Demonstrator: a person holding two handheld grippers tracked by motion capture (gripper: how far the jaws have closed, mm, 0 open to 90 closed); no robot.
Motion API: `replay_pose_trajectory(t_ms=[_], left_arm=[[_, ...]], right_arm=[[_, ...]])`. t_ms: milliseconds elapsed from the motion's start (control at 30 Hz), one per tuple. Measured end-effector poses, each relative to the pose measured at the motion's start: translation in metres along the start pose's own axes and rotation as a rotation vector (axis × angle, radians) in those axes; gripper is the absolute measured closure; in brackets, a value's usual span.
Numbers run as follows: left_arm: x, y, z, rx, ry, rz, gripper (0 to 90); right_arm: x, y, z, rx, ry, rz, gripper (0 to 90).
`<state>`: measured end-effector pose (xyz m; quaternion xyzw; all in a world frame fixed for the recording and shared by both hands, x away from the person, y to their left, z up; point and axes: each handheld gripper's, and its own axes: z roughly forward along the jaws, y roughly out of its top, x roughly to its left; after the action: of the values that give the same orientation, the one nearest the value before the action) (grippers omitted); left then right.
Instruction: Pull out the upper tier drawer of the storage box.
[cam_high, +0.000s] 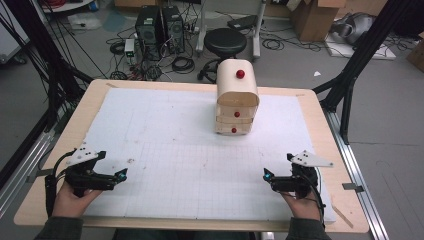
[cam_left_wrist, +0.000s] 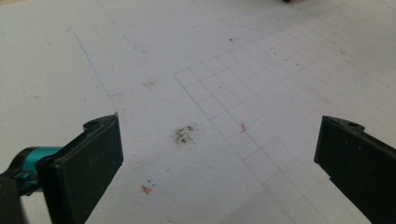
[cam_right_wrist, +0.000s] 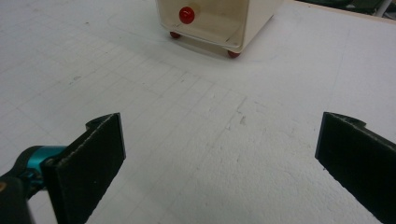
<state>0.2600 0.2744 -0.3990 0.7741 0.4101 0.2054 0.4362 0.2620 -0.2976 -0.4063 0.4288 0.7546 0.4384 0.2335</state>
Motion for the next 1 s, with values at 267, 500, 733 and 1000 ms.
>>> replay_pose_trajectory(t_ms=[267, 500, 733, 1000], left_arm=[[-0.001, 0.002, 0.001, 0.004, 0.0, 0.004, 1.7], [-0.001, 0.001, -0.001, 0.0, 0.001, 0.001, 1.7], [-0.003, 0.001, -0.001, -0.004, -0.003, -0.001, 1.7], [-0.004, 0.001, -0.001, -0.005, -0.006, 0.0, 1.7]], right_arm=[[-0.001, -0.001, 0.002, 0.002, 0.006, -0.006, 0.4], [-0.002, -0.001, 0.003, 0.002, 0.009, -0.008, 0.4], [0.001, 0.001, 0.005, -0.001, 0.009, -0.02, 0.4], [0.008, 0.006, 0.008, -0.006, 0.021, -0.047, 0.5]])
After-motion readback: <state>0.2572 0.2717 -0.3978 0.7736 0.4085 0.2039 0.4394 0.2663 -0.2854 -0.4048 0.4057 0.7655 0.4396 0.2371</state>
